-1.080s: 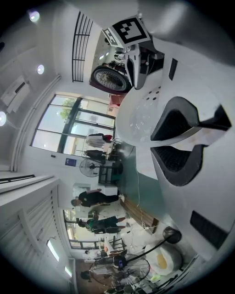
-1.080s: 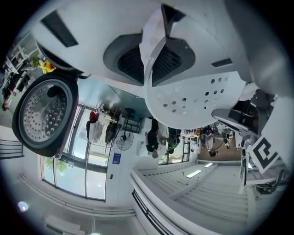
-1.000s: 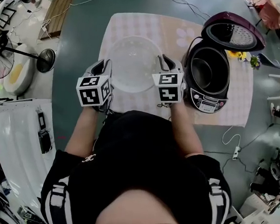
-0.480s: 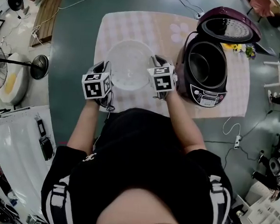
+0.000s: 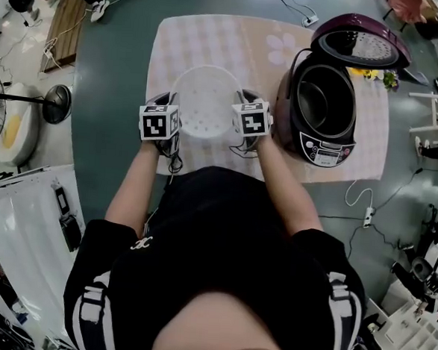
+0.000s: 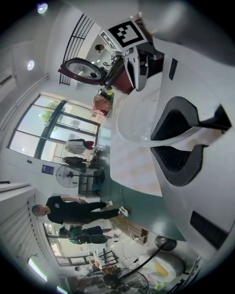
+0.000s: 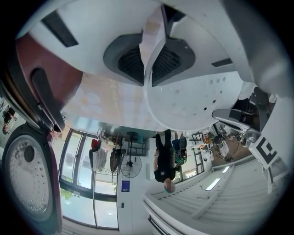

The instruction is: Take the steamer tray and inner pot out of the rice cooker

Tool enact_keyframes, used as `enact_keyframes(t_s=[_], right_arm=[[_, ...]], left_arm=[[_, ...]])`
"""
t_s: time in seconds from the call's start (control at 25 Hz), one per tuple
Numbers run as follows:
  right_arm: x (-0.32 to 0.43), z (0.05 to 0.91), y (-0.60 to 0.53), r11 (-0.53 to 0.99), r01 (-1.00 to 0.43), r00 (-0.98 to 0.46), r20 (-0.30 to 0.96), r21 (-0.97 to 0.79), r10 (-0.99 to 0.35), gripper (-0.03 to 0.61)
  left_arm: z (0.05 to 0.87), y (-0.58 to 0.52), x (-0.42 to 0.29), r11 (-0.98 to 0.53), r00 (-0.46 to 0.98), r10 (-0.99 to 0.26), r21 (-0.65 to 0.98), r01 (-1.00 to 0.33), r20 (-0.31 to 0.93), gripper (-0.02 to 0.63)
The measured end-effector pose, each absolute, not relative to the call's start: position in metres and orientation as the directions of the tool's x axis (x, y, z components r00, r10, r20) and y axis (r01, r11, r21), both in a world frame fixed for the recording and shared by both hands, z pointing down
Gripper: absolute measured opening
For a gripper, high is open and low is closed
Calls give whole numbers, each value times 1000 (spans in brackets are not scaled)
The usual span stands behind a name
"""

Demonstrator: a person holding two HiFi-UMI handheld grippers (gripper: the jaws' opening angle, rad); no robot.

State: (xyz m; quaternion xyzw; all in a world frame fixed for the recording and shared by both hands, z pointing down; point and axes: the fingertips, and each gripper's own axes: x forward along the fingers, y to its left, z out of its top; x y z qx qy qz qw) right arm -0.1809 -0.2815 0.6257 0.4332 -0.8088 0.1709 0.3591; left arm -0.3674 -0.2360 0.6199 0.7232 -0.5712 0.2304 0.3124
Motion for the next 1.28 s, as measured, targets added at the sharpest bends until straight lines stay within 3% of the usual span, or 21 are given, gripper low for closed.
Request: enact_keyframes(t_s=[0.96, 1.28], right_arm=[[-163, 696, -279, 489, -872, -324, 791, -37, -518, 52], [-166, 700, -270, 468, -881, -322, 812, -68, -488, 54]], left_arm=[[708, -233, -362, -97, 310, -516, 305, -947, 798, 35], [712, -229, -364, -43, 302, -537, 332, -942, 788, 40]])
